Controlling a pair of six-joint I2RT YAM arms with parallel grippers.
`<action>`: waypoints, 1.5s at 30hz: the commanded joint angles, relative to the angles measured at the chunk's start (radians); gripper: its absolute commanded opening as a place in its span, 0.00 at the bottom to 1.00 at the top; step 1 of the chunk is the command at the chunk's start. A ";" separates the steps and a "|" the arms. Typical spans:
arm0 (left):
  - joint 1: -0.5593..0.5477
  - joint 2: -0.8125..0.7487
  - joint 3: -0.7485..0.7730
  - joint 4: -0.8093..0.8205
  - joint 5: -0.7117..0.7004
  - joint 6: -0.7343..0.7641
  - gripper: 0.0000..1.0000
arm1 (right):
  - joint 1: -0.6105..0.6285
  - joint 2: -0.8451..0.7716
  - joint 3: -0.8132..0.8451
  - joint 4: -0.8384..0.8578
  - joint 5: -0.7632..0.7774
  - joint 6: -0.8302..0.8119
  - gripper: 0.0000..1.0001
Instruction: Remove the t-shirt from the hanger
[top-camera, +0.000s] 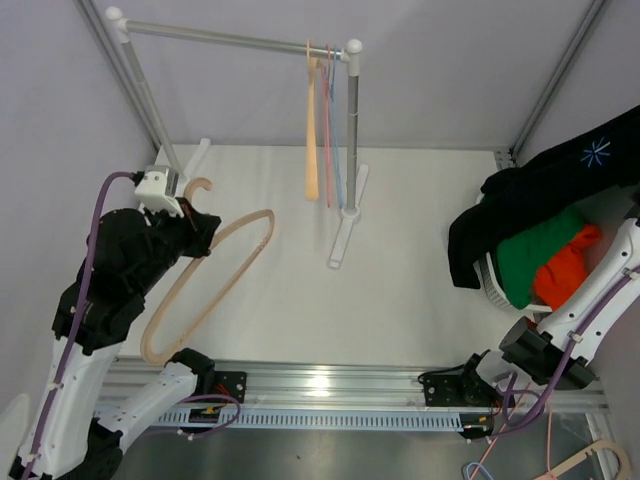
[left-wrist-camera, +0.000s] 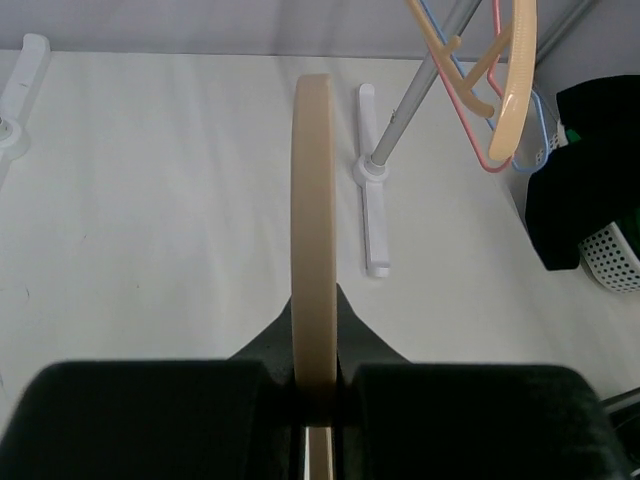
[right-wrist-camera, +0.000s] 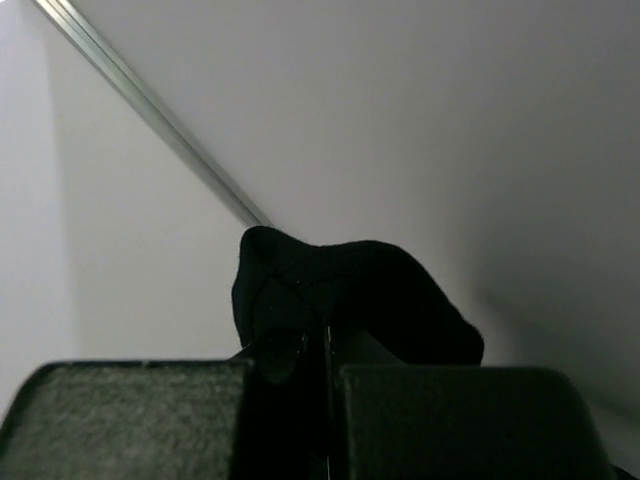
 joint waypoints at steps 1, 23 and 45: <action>0.002 0.073 0.031 0.095 -0.001 0.015 0.01 | -0.030 -0.052 -0.070 -0.075 -0.126 0.015 0.00; 0.213 0.488 0.479 0.207 0.185 -0.070 0.01 | 0.154 0.056 -1.240 -0.109 0.212 0.114 0.00; 0.206 0.555 0.582 0.242 0.108 0.051 0.01 | 0.309 -0.188 -0.912 -0.383 0.363 0.099 0.22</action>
